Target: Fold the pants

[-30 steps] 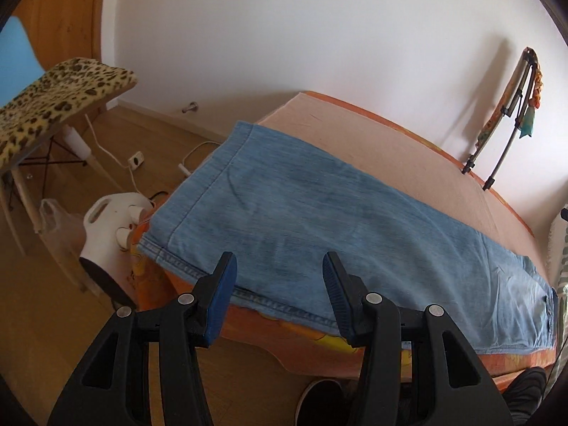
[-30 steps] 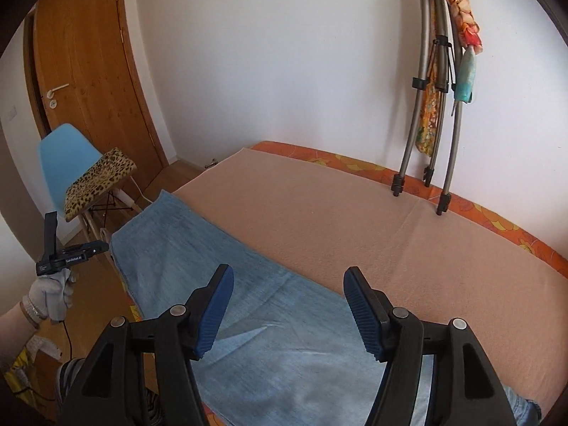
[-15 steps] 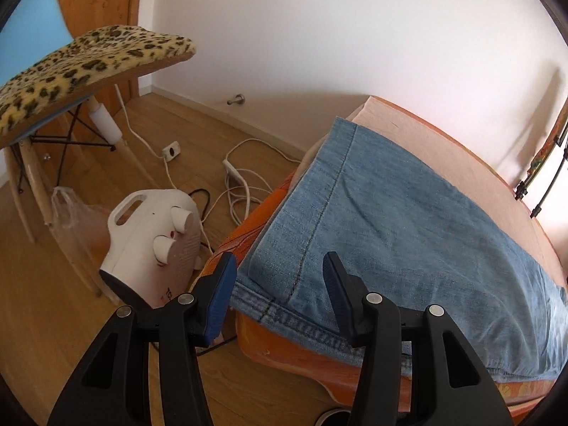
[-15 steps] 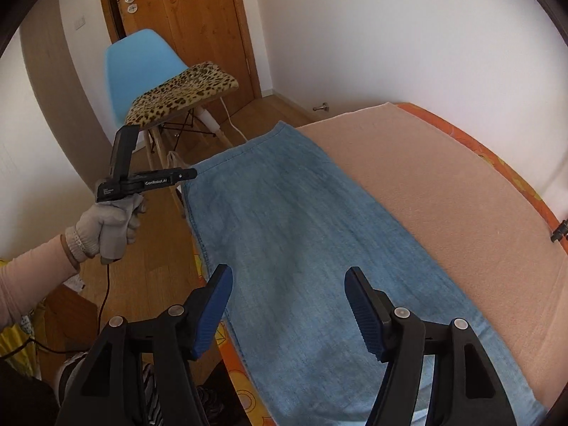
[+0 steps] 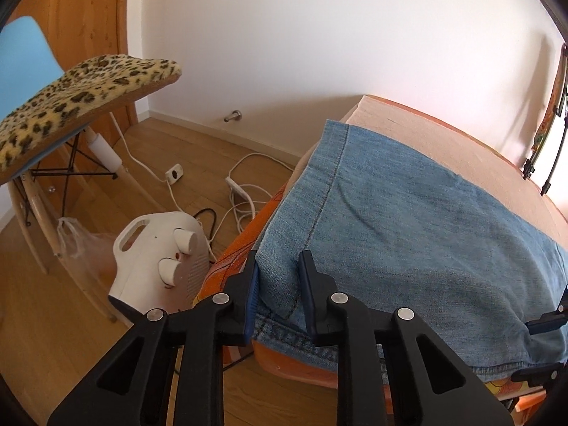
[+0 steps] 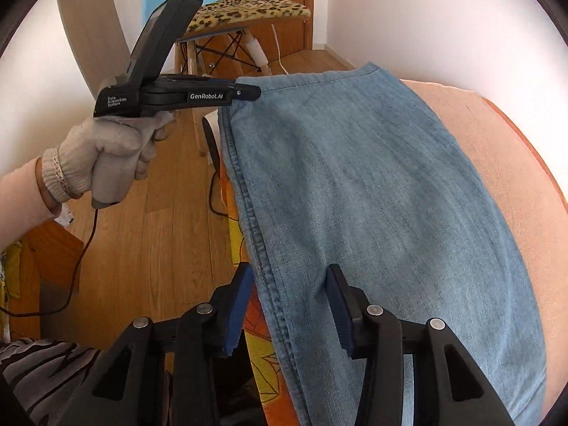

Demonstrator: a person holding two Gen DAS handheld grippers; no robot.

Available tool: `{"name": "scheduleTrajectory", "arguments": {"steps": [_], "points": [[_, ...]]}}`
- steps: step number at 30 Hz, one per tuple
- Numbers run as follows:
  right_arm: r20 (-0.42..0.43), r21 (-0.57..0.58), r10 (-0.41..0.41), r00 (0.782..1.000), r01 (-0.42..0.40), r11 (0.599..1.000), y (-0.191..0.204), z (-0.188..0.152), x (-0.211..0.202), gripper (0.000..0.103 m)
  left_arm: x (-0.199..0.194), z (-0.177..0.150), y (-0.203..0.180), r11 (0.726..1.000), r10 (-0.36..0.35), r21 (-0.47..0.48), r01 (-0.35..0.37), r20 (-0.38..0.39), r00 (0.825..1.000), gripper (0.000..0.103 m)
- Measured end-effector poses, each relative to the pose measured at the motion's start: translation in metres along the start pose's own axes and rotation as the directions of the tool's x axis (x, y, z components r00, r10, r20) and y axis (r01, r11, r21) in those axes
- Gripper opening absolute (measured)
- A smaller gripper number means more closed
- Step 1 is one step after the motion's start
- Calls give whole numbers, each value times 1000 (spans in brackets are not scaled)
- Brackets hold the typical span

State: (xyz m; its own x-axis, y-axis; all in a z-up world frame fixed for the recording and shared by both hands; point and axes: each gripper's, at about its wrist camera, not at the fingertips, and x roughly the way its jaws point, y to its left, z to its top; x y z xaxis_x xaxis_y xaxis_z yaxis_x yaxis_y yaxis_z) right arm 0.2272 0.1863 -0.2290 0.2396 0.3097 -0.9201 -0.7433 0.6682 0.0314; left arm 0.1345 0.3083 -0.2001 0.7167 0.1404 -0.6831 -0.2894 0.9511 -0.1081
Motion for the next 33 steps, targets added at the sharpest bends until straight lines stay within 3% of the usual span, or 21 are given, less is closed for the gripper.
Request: {"name": "scheduleTrajectory", "arguments": {"steps": [3,6,8,15,17,19,23,25,27,31,33], "points": [[46,-39,-35,998,37,999,10,0,-13,41,-5,5,-1,1000,-13,20,13,4,1000,17],[87,-55,10,996,-6,998,18,4,-21,39,-8,8,-2,999,-16,48,16,7,1000,17],[63,-57,19,998,-16,998,19,7,-14,30,-8,9,0,999,-27,41,27,4,1000,17],[8,-73,-14,1000,15,997,14,7,12,23,-9,12,3,998,-54,21,54,-4,999,16],[0,-77,-23,1000,23,997,15,9,11,1,-11,14,5,998,-64,11,64,-1,998,16],[10,-41,25,1000,-25,999,12,12,5,0,-14,15,8,998,-65,-2,65,1,998,16],[28,49,141,990,-142,989,-1,14,-1,0,-11,8,14,998,-54,-10,54,-15,998,16],[-13,17,135,991,-135,991,1,9,8,0,-3,2,16,998,-69,-14,68,-49,996,16],[-36,-6,131,991,-131,991,6,7,12,3,-1,-1,22,998,-55,-37,53,-62,997,23],[-47,-17,186,981,-187,982,6,9,7,34,-14,-9,50,982,-73,-179,67,-27,997,37],[-42,-34,187,981,-188,981,8,10,2,34,-18,-16,60,971,-79,-230,69,-32,996,41]]}}
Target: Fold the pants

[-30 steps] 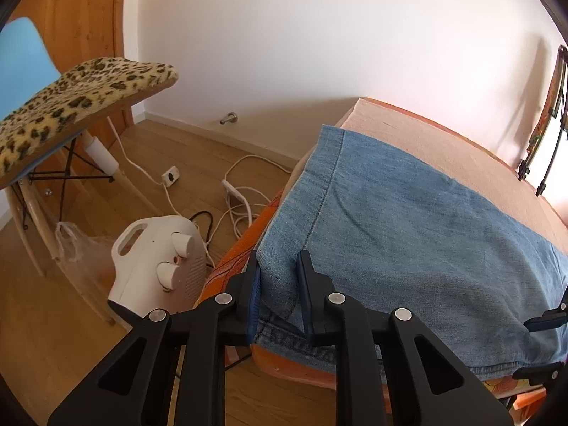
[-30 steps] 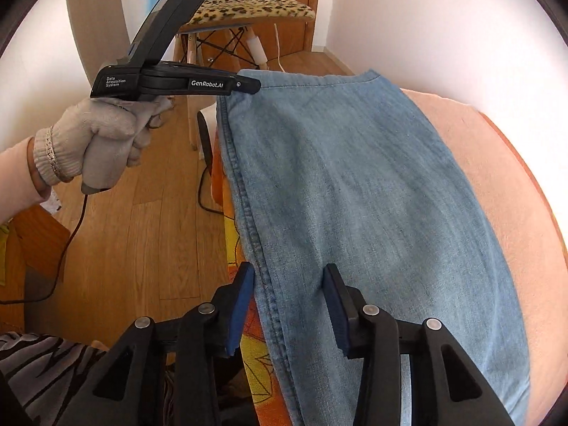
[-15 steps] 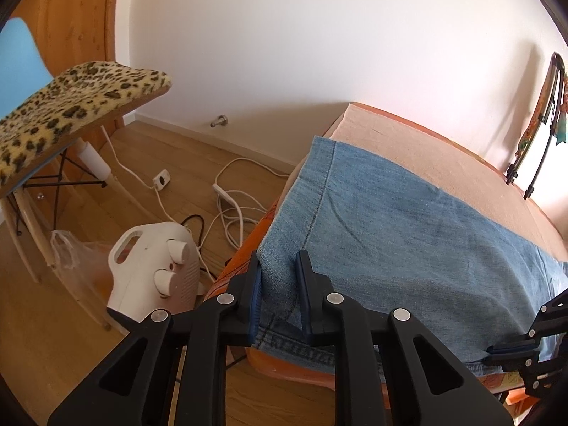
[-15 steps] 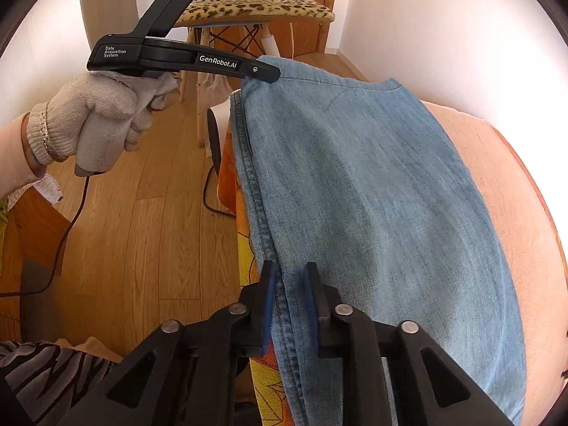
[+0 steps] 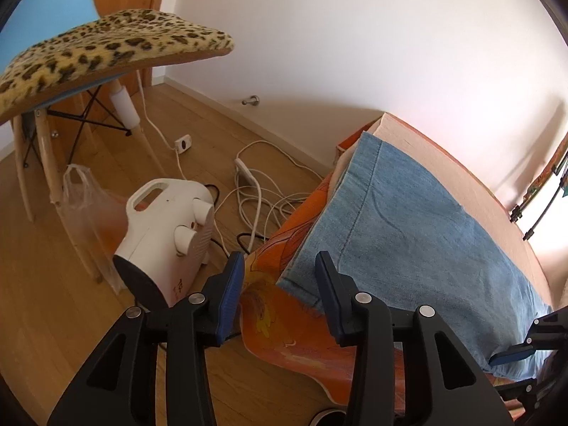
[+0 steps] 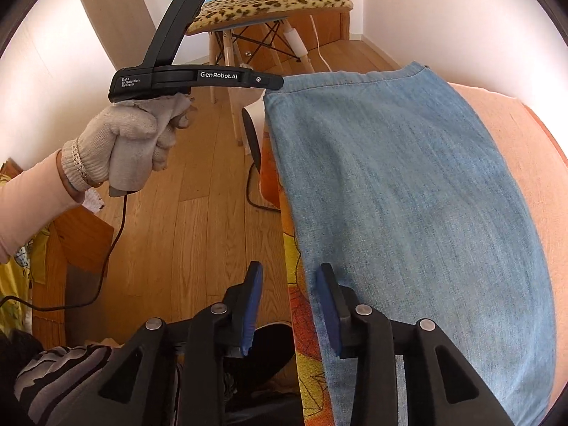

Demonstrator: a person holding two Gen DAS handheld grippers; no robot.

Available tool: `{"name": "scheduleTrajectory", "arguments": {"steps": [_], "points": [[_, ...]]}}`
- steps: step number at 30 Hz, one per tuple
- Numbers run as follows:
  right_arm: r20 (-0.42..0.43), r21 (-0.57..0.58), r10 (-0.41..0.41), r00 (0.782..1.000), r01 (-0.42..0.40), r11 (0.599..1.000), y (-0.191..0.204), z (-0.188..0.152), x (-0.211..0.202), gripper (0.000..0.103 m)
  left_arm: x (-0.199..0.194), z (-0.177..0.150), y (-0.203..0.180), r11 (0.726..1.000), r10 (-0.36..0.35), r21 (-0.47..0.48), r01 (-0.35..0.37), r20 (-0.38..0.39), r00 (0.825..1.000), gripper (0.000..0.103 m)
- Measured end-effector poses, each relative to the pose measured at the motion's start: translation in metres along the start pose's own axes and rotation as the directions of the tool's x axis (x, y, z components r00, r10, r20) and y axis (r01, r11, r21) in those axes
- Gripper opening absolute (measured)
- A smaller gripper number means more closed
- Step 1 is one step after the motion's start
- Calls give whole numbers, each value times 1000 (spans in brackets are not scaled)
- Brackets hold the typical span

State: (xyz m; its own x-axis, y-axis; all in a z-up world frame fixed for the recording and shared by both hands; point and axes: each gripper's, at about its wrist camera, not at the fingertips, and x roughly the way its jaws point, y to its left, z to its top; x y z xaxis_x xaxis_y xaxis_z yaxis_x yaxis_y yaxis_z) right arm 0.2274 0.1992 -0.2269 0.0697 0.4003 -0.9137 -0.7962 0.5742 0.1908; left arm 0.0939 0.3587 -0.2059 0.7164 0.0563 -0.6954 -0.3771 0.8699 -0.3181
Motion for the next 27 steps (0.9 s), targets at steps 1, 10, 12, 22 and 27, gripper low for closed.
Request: {"name": "scheduleTrajectory", "arguments": {"steps": [1,10,12,22,27], "points": [[9,0,3,1000,-3,1000,-1,2,-1,33,1,-3,5,999,-24,-32,23,-13,1000,41],[57,54,-26,998,23,998,-7,23,0,33,14,-15,12,927,-240,-308,214,-50,969,42],[57,56,-32,998,29,998,-4,21,-3,33,17,-16,9,918,-253,-328,221,-58,966,48],[60,64,-59,996,55,996,-5,21,-7,33,31,-14,25,850,-231,-491,191,-21,973,44],[71,109,-60,996,52,993,-16,24,-13,33,27,-15,18,879,-174,-455,145,-23,985,32]]}}
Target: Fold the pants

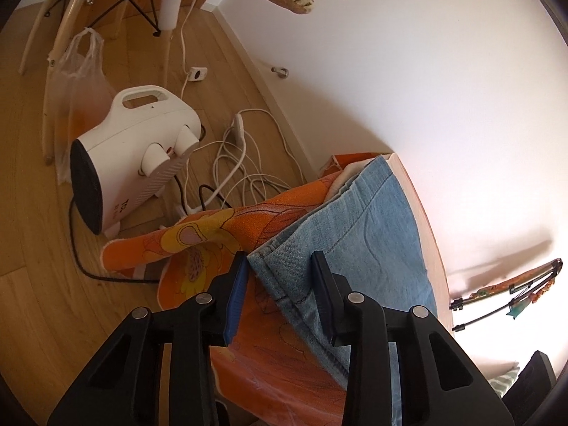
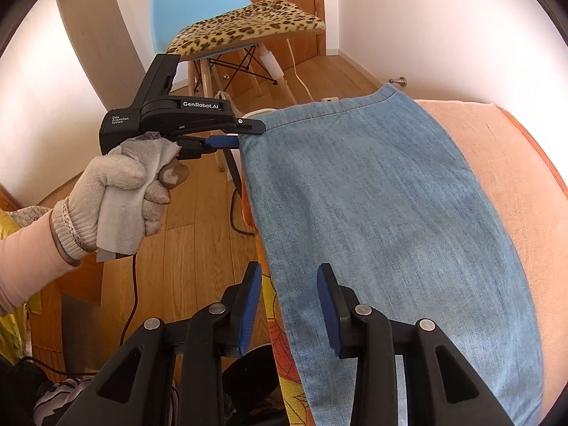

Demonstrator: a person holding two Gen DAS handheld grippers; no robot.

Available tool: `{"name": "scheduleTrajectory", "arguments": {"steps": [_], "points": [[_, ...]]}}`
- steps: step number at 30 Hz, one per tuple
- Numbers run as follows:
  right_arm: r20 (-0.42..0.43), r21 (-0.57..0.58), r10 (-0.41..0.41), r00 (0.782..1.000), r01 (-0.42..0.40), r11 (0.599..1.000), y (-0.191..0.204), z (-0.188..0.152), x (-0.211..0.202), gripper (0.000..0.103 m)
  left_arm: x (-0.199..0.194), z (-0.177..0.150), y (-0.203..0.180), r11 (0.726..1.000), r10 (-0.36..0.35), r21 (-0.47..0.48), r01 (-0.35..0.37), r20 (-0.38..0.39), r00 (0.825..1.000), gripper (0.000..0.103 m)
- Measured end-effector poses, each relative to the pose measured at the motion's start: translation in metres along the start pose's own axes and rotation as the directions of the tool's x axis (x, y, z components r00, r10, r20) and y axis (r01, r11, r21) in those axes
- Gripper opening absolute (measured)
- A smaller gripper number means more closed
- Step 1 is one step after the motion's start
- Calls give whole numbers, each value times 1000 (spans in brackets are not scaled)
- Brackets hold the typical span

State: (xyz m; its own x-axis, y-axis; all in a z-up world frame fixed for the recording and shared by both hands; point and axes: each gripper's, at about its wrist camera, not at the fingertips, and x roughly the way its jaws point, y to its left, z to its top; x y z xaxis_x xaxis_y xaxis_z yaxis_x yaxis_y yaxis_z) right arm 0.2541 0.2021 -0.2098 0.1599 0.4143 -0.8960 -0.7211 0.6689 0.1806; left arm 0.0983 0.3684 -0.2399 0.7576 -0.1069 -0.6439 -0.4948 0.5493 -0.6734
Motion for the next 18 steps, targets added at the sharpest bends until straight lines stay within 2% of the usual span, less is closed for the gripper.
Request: {"name": "scheduleTrajectory", "arguments": {"steps": [5,6,9,12,13,16,17,18], "points": [[22,43,10,1000,-11,999,-13,11,-7,36,-10,-5,-15,994,64,82,-69,55,996,22],[24,45,12,1000,-14,999,-15,14,-7,36,-12,-5,-19,992,71,98,-77,68,995,15],[33,66,27,999,-29,997,-20,22,-8,36,-22,-8,-35,982,66,171,-86,119,991,12],[51,127,73,996,-79,989,-29,31,-7,37,-30,-14,-56,956,31,283,-74,156,987,12],[61,153,78,995,-87,984,-34,36,-7,40,-31,-17,-63,945,11,321,-61,157,988,11],[94,229,98,991,-118,966,-51,55,-9,64,-35,-27,-80,911,-49,412,-16,147,988,11],[99,256,119,988,-141,956,-58,62,-8,69,-35,-31,-84,899,-73,438,5,139,988,11],[102,282,134,986,-158,946,-65,70,-7,69,-34,-36,-89,883,-76,469,6,129,989,11]]}}
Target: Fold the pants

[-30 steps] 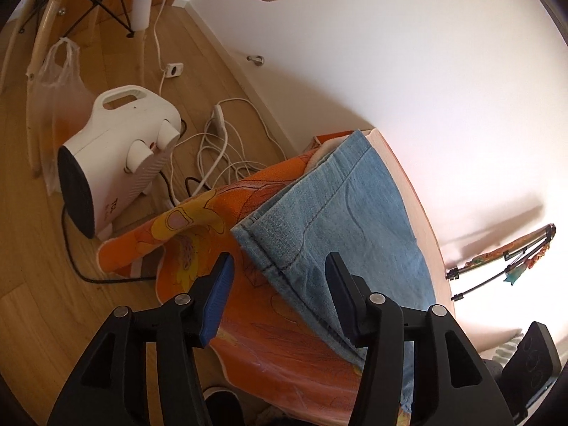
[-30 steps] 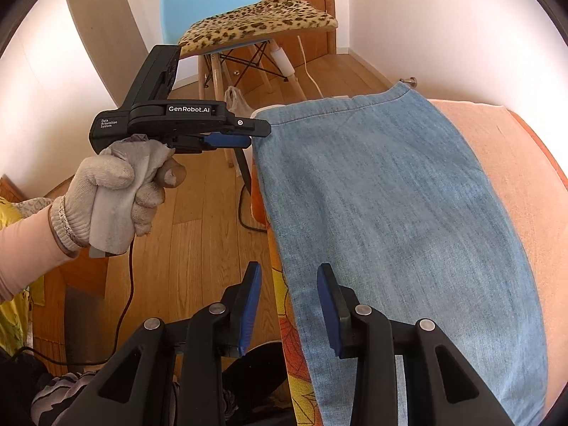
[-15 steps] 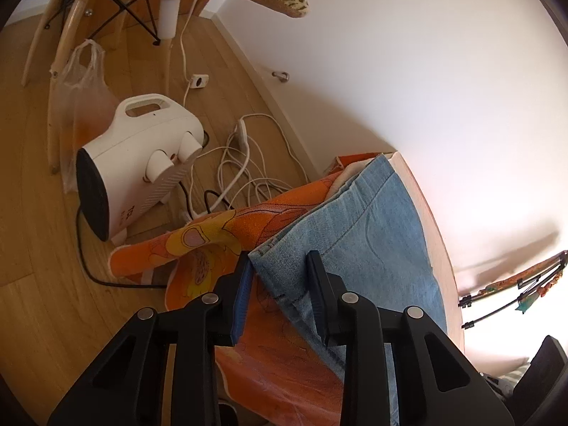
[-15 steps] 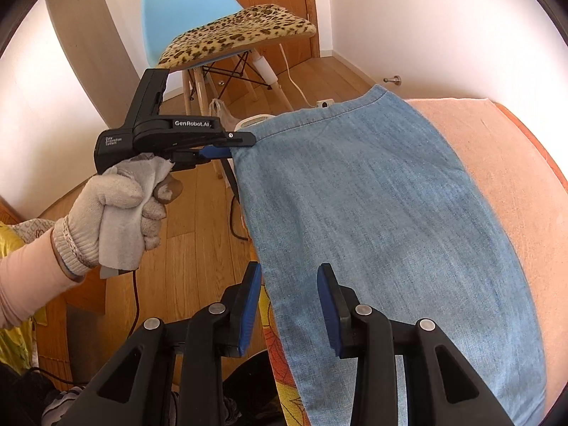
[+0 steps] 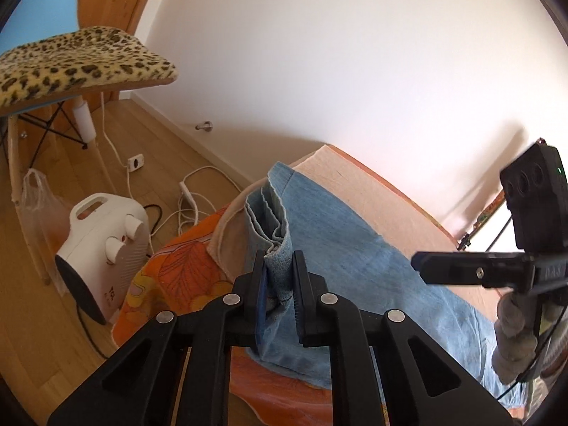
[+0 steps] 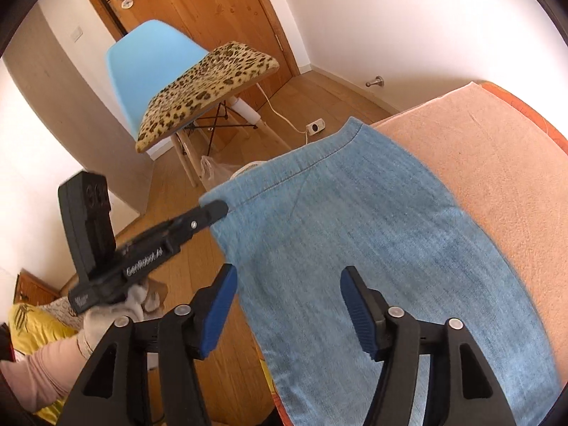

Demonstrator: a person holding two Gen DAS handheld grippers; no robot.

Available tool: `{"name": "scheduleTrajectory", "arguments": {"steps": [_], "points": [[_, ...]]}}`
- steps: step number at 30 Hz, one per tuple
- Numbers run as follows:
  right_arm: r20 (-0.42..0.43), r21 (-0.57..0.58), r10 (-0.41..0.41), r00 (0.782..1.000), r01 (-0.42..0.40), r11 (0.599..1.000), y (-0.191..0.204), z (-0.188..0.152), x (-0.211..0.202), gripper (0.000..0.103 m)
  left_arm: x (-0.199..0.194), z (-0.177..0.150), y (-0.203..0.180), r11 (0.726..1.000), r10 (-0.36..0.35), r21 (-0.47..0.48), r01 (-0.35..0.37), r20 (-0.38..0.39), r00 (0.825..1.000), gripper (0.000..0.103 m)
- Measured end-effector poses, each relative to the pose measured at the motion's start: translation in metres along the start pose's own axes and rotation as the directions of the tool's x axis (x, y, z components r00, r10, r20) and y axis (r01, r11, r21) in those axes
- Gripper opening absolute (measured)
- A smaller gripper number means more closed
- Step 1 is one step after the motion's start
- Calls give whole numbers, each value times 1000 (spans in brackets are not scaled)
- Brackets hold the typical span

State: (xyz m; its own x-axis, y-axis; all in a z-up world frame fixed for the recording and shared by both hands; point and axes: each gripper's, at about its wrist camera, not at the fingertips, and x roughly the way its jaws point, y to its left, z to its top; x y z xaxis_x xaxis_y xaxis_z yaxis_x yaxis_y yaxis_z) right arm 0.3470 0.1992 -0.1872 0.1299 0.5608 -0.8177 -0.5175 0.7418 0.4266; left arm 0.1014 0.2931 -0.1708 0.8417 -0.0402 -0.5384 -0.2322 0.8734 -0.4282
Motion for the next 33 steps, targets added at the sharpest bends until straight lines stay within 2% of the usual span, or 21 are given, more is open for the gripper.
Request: {"name": "scheduleTrajectory", "arguments": {"steps": [3,5,9,11,14,18,19,22,24,27,30,33], "points": [[-15,68,32,999,-31,997,-13,31,10,70,6,-7,-19,996,-36,86,38,-31,999,11],[-26,98,18,1000,-15,995,-20,50,19,71,9,-11,-29,990,-55,125,61,-52,997,11],[-78,158,15,997,-2,987,-30,77,44,73,17,-15,-35,986,-81,141,91,-77,994,11],[-126,158,-30,992,50,986,-30,86,61,73,21,-18,-38,983,-88,154,101,-92,992,11],[-178,93,-107,978,125,988,-20,96,83,73,25,-23,-46,976,-96,185,113,-100,990,11],[-247,30,-187,951,201,979,-14,107,114,73,23,-27,-54,969,-113,207,133,-106,988,11],[-258,20,-216,942,229,973,-16,109,119,69,23,-27,-55,968,-116,210,137,-108,987,11],[-288,40,-246,926,268,963,-25,106,124,23,20,-26,-54,967,-125,211,146,-110,986,11],[-260,71,-219,940,245,967,-30,105,111,21,16,-22,-54,966,-142,202,162,-107,984,11],[-205,108,-202,958,228,968,-40,104,75,11,9,-15,-60,959,-172,208,191,-103,980,11],[-130,159,-193,972,213,964,-51,102,25,3,2,-9,-76,946,-220,218,238,-100,970,11],[-54,191,-204,977,211,959,-63,97,-30,1,-5,-6,-100,927,-268,242,286,-105,958,11]]}}
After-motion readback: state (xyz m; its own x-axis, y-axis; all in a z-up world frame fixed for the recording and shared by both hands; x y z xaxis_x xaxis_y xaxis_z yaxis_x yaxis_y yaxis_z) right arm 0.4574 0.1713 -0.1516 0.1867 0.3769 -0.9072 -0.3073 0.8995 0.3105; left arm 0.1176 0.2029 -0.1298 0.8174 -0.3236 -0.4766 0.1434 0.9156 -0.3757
